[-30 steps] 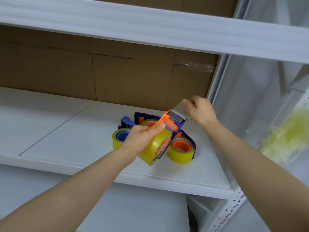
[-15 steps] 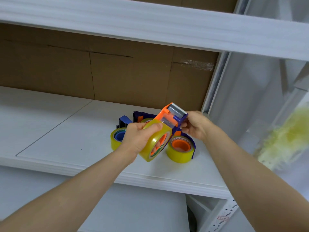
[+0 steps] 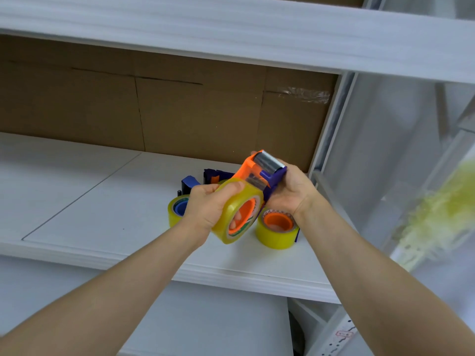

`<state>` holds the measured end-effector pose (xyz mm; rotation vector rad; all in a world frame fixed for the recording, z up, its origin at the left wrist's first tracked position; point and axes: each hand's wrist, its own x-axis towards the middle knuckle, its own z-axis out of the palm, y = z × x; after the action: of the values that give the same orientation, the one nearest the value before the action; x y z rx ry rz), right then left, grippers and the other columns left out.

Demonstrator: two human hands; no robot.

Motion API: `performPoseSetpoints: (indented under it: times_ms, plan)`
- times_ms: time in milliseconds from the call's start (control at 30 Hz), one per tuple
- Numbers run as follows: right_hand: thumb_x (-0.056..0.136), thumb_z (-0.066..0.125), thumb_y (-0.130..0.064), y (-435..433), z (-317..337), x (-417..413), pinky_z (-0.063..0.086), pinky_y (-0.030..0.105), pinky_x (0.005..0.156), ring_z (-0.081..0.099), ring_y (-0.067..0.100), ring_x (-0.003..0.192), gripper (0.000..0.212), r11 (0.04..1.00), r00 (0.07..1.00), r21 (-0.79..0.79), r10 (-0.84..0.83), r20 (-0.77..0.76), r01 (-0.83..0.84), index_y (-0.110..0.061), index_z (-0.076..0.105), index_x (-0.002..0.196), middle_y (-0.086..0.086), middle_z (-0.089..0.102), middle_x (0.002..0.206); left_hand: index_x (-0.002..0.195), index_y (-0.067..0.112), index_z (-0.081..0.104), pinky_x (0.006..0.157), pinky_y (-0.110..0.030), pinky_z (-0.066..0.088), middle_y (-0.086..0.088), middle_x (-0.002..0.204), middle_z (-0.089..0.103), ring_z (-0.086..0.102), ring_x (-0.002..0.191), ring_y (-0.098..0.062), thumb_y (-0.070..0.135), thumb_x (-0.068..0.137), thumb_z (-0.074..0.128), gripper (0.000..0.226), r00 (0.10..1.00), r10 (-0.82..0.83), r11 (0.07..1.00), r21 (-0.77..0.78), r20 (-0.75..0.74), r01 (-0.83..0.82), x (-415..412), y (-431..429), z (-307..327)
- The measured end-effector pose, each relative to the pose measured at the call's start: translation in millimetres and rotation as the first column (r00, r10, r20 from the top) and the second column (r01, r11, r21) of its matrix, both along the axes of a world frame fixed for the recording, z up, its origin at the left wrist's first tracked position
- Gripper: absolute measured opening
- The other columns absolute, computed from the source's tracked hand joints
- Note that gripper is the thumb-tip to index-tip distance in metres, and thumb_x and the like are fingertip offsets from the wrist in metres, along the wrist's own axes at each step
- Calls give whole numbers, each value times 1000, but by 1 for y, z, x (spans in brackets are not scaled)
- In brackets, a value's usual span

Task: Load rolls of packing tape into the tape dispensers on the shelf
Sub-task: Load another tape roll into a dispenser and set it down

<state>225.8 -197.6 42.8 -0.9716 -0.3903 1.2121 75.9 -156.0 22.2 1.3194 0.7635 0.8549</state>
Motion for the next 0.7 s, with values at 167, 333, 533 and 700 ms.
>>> performPoseSetpoints:
  times_ms: [167,333,533,700]
  plan:
    - [93,38,0,6,-14,8,56,28,74,67,18,74,25,993,980,59,-111,164,103,-3,57,108,8,71,81,49,11,63,43,-20,42,-5,39,53,46,31,-17,37,74,67,37,979,119,972,-220,164,-81,9,18,9]
    - [77,67,-44,-15,-4,10,51,36,92,63,20,103,48,998,870,-63,41,492,-12,-21,57,118,4,66,111,63,17,56,43,-14,43,4,39,49,46,35,-9,42,91,46,39,890,3,931,-325,455,163,21,29,32]
    - [85,61,-21,-14,-12,-10,59,27,62,64,16,84,21,964,634,-111,-71,770,243,-16,55,104,6,65,102,92,19,69,74,-30,57,-3,85,75,70,85,-18,53,94,34,48,942,-169,935,-254,291,247,29,22,4]
    - [83,54,-33,-26,-35,-7,48,31,68,61,31,91,26,848,92,-294,283,955,441,-15,60,99,11,65,96,65,11,61,80,-36,51,-11,67,66,62,67,-23,59,91,29,64,856,125,974,227,-502,-9,7,35,-37]
